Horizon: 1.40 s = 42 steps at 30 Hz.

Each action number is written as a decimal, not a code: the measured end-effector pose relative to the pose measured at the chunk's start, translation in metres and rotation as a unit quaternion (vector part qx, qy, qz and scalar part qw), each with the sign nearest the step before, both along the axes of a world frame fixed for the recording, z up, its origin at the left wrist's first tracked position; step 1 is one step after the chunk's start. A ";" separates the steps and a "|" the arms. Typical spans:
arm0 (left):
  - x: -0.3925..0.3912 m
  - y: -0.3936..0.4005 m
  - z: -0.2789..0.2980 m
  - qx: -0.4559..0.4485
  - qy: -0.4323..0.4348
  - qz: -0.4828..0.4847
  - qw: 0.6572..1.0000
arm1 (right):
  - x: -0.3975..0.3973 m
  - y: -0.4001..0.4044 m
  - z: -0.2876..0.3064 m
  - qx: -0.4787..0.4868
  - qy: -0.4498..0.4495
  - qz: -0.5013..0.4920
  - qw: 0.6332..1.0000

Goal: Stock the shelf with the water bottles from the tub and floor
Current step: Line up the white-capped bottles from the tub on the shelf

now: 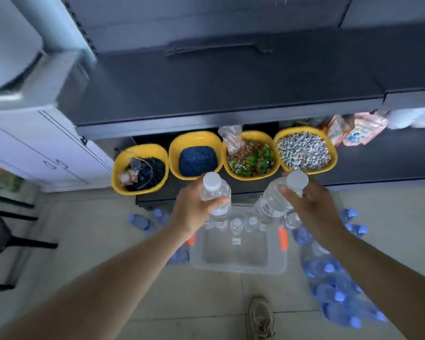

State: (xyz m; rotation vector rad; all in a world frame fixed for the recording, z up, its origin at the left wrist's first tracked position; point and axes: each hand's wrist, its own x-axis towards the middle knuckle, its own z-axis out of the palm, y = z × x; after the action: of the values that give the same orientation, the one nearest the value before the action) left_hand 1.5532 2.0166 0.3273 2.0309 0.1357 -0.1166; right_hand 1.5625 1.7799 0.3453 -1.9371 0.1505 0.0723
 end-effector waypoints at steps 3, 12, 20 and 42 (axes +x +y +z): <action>0.003 0.006 0.086 0.015 -0.038 -0.018 0.999 | -0.003 0.001 0.083 0.006 -0.036 0.022 0.999; 0.003 0.006 0.330 0.065 -0.115 -0.008 0.991 | -0.005 0.010 0.315 0.022 -0.137 0.055 0.989; -0.018 0.004 0.521 0.033 -0.144 -0.016 0.989 | -0.010 0.011 0.510 0.087 -0.207 0.053 0.973; 0.147 0.052 0.688 0.028 -0.162 0.075 0.984 | 0.194 0.084 0.668 0.095 -0.274 0.120 0.949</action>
State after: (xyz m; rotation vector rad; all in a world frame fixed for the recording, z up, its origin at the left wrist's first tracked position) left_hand 1.7003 2.0688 1.0156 2.0589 0.0865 0.3152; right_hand 1.7562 1.8636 1.0130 -1.7066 -0.4475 -0.2826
